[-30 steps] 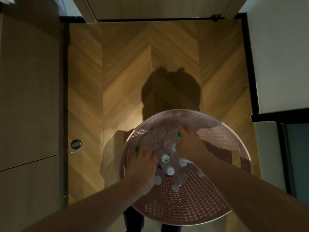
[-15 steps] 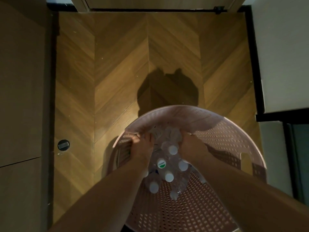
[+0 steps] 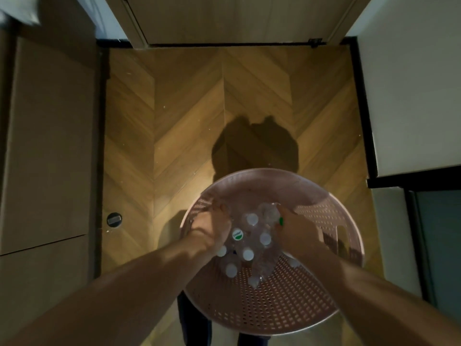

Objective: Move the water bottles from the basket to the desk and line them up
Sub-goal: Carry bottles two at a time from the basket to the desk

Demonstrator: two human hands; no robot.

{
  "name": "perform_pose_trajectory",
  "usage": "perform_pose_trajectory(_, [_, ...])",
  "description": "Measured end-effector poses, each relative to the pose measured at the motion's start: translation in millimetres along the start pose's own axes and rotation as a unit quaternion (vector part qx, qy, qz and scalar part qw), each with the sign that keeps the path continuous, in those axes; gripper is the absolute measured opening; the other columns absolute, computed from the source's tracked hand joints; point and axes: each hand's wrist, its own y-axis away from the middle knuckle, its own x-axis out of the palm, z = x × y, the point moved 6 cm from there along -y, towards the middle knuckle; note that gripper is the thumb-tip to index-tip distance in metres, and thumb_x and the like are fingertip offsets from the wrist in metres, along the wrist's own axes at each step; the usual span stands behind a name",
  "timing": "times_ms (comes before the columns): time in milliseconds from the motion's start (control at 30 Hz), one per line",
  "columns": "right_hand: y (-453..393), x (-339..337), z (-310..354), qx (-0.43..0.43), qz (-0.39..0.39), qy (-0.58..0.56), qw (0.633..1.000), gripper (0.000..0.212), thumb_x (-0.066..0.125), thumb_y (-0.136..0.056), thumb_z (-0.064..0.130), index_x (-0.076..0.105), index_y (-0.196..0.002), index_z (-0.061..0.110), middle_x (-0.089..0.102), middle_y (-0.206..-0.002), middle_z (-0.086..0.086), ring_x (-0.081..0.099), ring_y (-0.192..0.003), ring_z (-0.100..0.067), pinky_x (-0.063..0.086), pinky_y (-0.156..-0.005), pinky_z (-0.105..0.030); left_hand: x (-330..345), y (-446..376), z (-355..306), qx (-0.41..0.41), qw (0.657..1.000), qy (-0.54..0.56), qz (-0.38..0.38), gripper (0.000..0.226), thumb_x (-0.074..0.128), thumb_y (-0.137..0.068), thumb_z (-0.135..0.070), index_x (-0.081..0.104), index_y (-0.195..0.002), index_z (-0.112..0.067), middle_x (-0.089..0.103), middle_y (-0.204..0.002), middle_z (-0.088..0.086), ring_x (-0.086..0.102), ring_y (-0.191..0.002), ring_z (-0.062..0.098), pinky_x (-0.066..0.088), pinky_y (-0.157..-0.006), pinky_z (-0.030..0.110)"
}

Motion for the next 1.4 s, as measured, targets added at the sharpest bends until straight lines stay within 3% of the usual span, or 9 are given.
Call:
perform_pose_trajectory(167, [92,-83,16,-0.036,-0.052,-0.094,0.994,0.037,0.06,-0.105,0.025,0.058,-0.143,0.027,0.067,-0.104,0.007,0.062,-0.074,-0.005,0.047,-0.062,-0.019,-69,87,8,0.038,0.997,0.027,-0.059,0.039,0.044,-0.109,-0.022,0.043,-0.147,-0.023,0.06,-0.139,0.003,0.07,-0.11,0.024,0.057,-0.091,0.033])
perform_pose_trajectory(300, [187,-146,43,-0.042,-0.023,-0.171,0.984,0.056,0.058,-0.107,0.031,0.042,-0.16,0.025,0.059,-0.149,-0.003,0.065,-0.125,-0.026,0.057,-0.098,-0.038,-125,183,17,0.012,0.995,0.077,-0.065,0.026,0.042,-0.108,-0.04,0.05,-0.132,-0.033,0.07,-0.117,-0.005,0.073,-0.084,0.012,0.057,-0.071,0.023])
perform_pose_trajectory(433, [282,-209,72,-0.065,-0.043,-0.146,0.986,0.055,0.057,-0.107,0.038,0.042,-0.16,0.035,0.074,-0.118,0.004,0.07,-0.08,-0.011,0.057,-0.059,-0.025,-186,297,26,-0.023,0.98,0.19,-0.063,0.041,0.038,-0.101,-0.057,0.06,-0.125,-0.032,0.075,-0.11,-0.003,0.075,-0.093,0.02,0.062,-0.081,0.038])
perform_pose_trajectory(500, [330,-242,88,-0.078,-0.047,-0.141,0.986,0.046,0.059,-0.107,0.037,0.054,-0.153,0.032,0.076,-0.108,0.005,0.067,-0.077,-0.007,0.051,-0.061,-0.016,-215,356,29,-0.037,0.973,0.21,-0.092,0.047,0.035,-0.097,-0.062,0.059,-0.123,-0.031,0.076,-0.099,0.004,0.075,-0.085,0.027,0.062,-0.076,0.043])
perform_pose_trajectory(667, [432,-313,131,-0.153,-0.015,-0.131,0.979,0.04,0.065,-0.102,0.042,0.063,-0.142,0.038,0.073,-0.113,0.007,0.07,-0.106,-0.02,0.053,-0.086,-0.032,-275,486,27,-0.103,0.958,0.241,-0.115,0.034,0.065,-0.098,-0.042,0.07,-0.129,-0.031,0.073,-0.123,0.001,0.069,-0.112,0.027,0.054,-0.097,0.042])
perform_pose_trajectory(867, [497,-342,163,-0.274,0.006,-0.087,0.958,0.022,0.067,-0.1,0.047,0.068,-0.12,0.038,0.07,-0.085,0.012,0.064,-0.074,-0.006,0.057,-0.072,-0.024,-282,609,18,-0.232,0.902,0.302,-0.202,0.026,0.071,-0.09,-0.04,0.073,-0.116,-0.038,0.076,-0.114,-0.008,0.073,-0.1,0.018,0.059,-0.088,0.036])
perform_pose_trajectory(1000, [540,-346,192,-0.382,0.026,0.016,0.924,0.015,0.062,-0.1,0.047,0.064,-0.113,0.042,0.071,-0.096,0.015,0.068,-0.087,-0.011,0.061,-0.085,-0.044,-272,685,-1,-0.297,0.865,0.292,-0.278,0.025,0.064,-0.094,-0.039,0.069,-0.118,-0.036,0.072,-0.122,-0.015,0.068,-0.111,0.017,0.053,-0.092,0.032])
perform_pose_trajectory(1233, [640,-338,247,-0.547,0.042,0.135,0.825,0.023,0.064,-0.102,0.049,0.063,-0.123,0.041,0.069,-0.103,0.011,0.064,-0.086,-0.009,0.056,-0.072,-0.026,-239,809,-27,-0.404,0.769,0.327,-0.373,0.011,0.068,-0.097,-0.037,0.067,-0.108,-0.04,0.068,-0.111,-0.019,0.062,-0.098,0.005,0.05,-0.082,0.021])
perform_pose_trajectory(1400, [740,-317,279,-0.641,0.066,0.192,0.74,0.022,0.062,-0.1,0.054,0.064,-0.118,0.042,0.072,-0.106,0.014,0.068,-0.092,-0.012,0.062,-0.081,-0.034,-200,907,-43,-0.472,0.694,0.344,-0.422,0.007,0.068,-0.098,-0.039,0.066,-0.104,-0.041,0.069,-0.114,-0.02,0.057,-0.096,0.004,0.043,-0.079,0.021])
